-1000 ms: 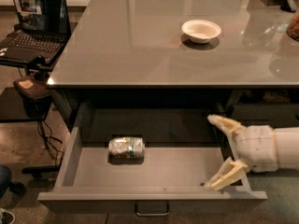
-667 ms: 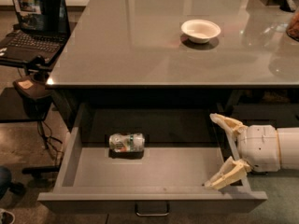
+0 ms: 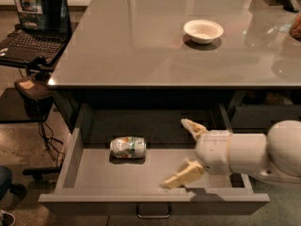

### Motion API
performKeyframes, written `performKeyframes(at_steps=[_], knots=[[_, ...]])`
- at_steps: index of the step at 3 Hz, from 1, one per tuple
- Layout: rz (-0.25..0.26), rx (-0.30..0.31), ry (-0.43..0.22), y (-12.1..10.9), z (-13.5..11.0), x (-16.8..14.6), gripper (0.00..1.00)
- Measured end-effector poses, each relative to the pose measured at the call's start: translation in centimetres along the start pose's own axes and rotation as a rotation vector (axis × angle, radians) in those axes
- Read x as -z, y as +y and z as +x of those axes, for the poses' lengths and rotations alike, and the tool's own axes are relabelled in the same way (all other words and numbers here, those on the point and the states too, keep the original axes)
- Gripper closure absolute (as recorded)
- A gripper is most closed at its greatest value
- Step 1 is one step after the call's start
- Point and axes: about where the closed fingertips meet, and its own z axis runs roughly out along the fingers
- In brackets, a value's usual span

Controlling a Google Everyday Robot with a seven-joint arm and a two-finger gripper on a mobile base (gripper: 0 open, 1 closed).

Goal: Pick 7up can from top drawer and place on counter

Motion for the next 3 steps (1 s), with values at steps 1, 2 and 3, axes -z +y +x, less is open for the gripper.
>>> performKeyframes(at_steps=[1, 2, 3], knots=[[0.072, -0.037, 0.01, -1.7, 0.3, -0.2, 0.0], [0.072, -0.035, 0.01, -1.7, 0.3, -0.2, 0.0], [0.102, -0.056, -0.04, -2.4, -0.4, -2.6, 0.0]])
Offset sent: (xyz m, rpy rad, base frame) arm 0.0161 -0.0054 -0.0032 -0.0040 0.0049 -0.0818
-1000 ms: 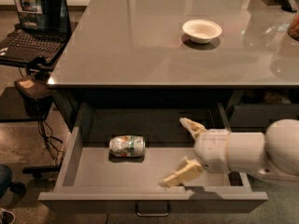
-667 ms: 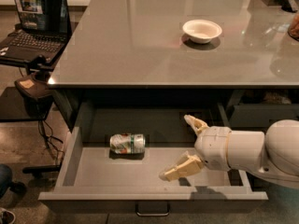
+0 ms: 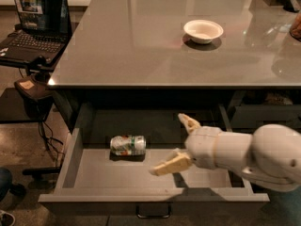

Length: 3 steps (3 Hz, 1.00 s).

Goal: Pick 7up can from top drawer and place on counter

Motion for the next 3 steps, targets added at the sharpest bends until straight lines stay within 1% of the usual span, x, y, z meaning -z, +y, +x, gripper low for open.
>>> performKeyframes(at_steps=[1, 2, 3], knots=[[-0.005, -0.068, -0.09, 1.4, -2.1, -6.1, 0.0], [0.057, -0.072, -0.094, 0.0, -2.5, -6.7, 0.0], [0.094, -0.04, -0.033, 0.2, -2.7, -8.5, 0.0]])
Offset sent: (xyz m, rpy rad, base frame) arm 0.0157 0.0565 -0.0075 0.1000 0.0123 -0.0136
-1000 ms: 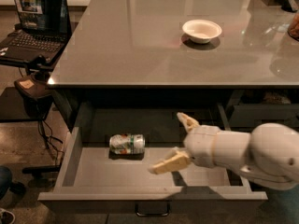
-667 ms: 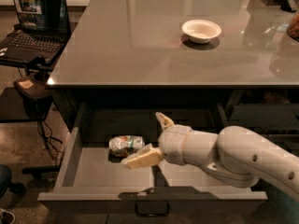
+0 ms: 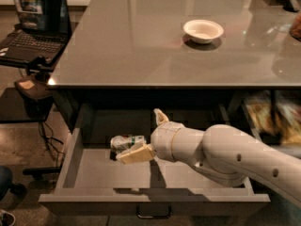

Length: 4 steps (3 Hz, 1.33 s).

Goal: Pick 7up can from top drawer and place on counter

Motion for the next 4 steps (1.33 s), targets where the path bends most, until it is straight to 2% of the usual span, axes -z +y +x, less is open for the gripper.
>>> performKeyframes(at_steps=[1, 2, 3, 4], knots=[[0.099, 0.091, 0.11, 0.0, 0.7, -1.9, 0.0], [0.152, 0.146, 0.12, -0.7, -0.5, -2.8, 0.0], [0.165, 0.163, 0.143, -0.6, 0.1, -4.1, 0.0], [0.193, 0.235, 0.16, -0.5, 0.4, -8.2, 0.0]])
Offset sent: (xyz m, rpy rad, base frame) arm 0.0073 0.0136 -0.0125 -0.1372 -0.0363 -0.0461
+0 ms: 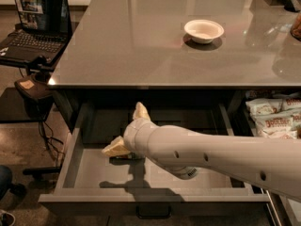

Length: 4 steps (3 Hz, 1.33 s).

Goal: Pick 7up can from top drawer and place on counter

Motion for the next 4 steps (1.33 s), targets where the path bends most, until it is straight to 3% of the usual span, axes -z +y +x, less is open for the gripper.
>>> performKeyframes(at_steps=[1, 2, 3, 4], knots=[[-0.001, 0.007, 0.004, 0.1, 0.0, -0.2, 0.0], [-0.049, -0.015, 0.025, 1.5, 2.1, -2.8, 0.0], [-0.049, -0.015, 0.025, 1.5, 2.1, -2.9, 0.0], [-0.124, -0.013, 0.018, 3.7, 2.2, -5.3, 0.0]])
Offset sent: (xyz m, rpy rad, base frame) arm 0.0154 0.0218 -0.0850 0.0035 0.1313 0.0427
